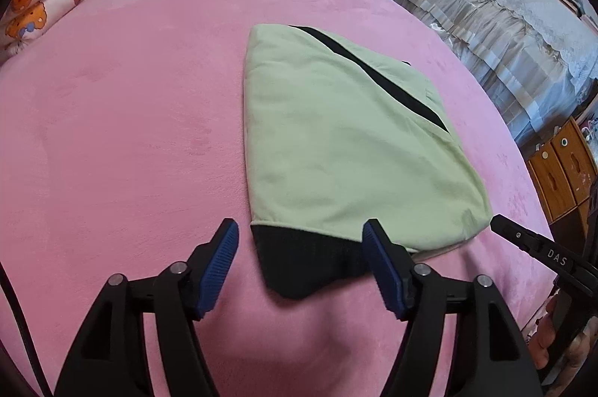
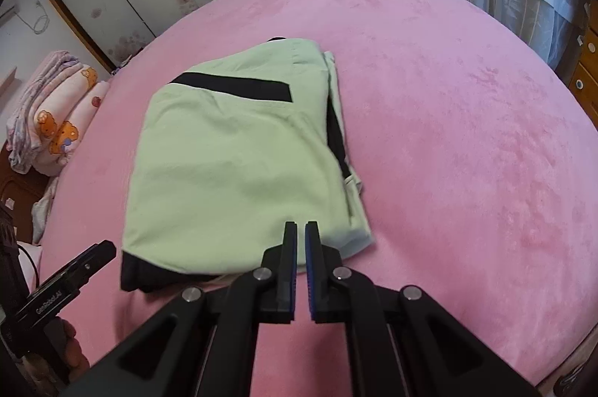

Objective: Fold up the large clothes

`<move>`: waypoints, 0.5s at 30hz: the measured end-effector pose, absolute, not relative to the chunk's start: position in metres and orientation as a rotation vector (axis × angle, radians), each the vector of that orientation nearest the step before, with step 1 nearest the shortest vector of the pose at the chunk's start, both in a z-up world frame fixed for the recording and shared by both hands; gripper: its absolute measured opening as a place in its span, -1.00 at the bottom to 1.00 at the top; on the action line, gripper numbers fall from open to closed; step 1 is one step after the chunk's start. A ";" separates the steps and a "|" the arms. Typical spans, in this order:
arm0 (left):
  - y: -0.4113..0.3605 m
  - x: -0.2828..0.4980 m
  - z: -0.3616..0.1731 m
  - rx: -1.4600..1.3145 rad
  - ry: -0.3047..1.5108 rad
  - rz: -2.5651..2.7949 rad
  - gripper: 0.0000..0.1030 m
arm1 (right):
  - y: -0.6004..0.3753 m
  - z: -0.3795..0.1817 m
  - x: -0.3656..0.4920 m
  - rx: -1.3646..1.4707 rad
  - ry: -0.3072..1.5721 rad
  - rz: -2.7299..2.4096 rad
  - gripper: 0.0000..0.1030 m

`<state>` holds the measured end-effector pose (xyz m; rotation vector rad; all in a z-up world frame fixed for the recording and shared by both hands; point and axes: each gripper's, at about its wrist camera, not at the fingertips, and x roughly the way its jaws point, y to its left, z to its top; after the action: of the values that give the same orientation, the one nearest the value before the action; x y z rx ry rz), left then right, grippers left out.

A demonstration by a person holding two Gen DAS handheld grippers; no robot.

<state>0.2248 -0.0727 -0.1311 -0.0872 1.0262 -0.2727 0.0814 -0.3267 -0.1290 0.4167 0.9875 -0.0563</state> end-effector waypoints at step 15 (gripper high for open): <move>-0.060 0.198 -0.094 -0.100 1.074 -0.303 0.47 | -0.291 -0.077 0.051 0.230 0.948 0.003 -0.03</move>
<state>0.1982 -0.0601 -0.0938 -0.1001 1.0739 -0.3025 0.0513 -0.2914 -0.0773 0.2300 0.9478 0.0029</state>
